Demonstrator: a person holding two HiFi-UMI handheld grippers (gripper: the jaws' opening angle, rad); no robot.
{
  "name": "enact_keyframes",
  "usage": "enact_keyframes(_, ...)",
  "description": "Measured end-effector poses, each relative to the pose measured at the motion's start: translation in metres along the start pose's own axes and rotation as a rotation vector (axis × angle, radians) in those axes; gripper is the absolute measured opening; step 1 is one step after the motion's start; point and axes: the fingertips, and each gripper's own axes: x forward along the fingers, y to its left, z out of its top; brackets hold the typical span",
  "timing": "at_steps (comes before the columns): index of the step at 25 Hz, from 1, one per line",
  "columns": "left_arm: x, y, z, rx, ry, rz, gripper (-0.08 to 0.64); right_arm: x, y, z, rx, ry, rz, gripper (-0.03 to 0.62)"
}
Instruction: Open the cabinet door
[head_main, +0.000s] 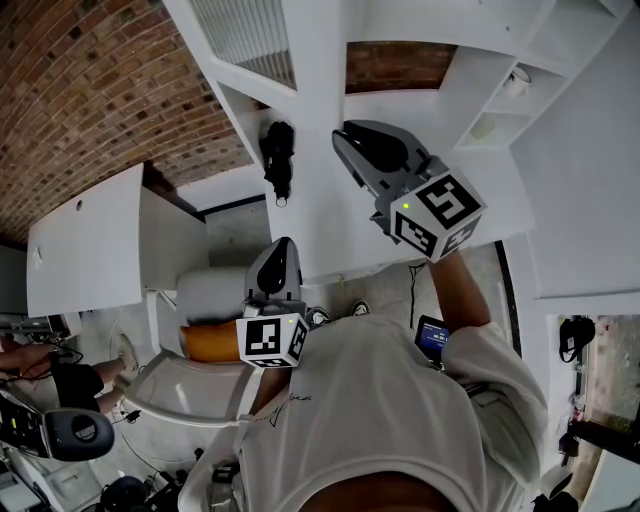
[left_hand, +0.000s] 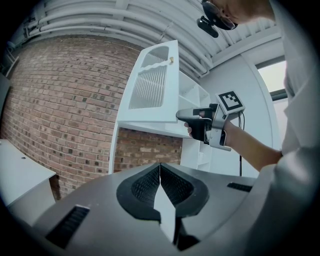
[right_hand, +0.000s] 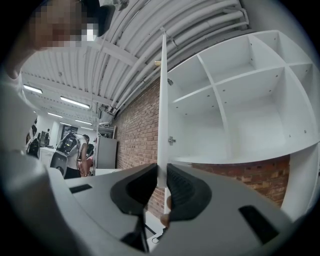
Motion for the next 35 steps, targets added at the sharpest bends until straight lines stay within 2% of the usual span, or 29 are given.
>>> enact_keyframes(21,-0.006,0.009,0.002,-0.008,-0.004,0.016,0.015,0.008,0.044,0.002,-0.038,-0.015,0.121,0.057)
enact_keyframes(35,-0.019,0.012,0.002,-0.002,0.001,0.033,0.017,0.013,0.065,0.002,-0.033,-0.016,0.165,0.052)
